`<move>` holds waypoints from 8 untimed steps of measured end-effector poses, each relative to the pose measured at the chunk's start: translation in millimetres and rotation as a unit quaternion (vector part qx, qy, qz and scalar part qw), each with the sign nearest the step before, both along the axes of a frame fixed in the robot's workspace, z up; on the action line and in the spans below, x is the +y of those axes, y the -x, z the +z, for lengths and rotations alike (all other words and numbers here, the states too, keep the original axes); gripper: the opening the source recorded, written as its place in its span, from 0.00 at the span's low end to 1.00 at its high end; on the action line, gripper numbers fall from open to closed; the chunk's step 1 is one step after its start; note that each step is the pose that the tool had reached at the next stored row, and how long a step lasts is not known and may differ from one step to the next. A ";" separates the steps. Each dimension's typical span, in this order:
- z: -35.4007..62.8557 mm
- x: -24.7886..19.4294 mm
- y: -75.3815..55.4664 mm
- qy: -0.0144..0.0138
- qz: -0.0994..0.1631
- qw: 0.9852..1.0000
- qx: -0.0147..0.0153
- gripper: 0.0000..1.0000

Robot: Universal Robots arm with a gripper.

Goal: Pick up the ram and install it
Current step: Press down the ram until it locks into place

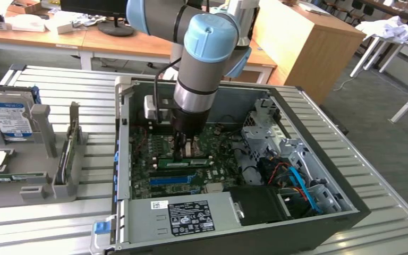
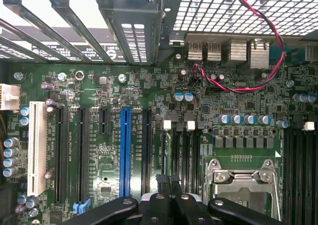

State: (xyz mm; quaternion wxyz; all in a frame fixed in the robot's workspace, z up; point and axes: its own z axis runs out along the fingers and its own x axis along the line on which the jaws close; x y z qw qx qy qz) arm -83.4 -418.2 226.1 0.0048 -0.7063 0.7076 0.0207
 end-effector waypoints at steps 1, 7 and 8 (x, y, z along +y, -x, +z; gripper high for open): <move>-0.5 0.0 0.0 0.000 0.000 1.000 0.000 0.11; -1.5 0.0 0.0 0.000 0.000 1.000 0.000 0.11; -1.6 0.0 0.0 0.000 0.000 1.000 0.000 0.11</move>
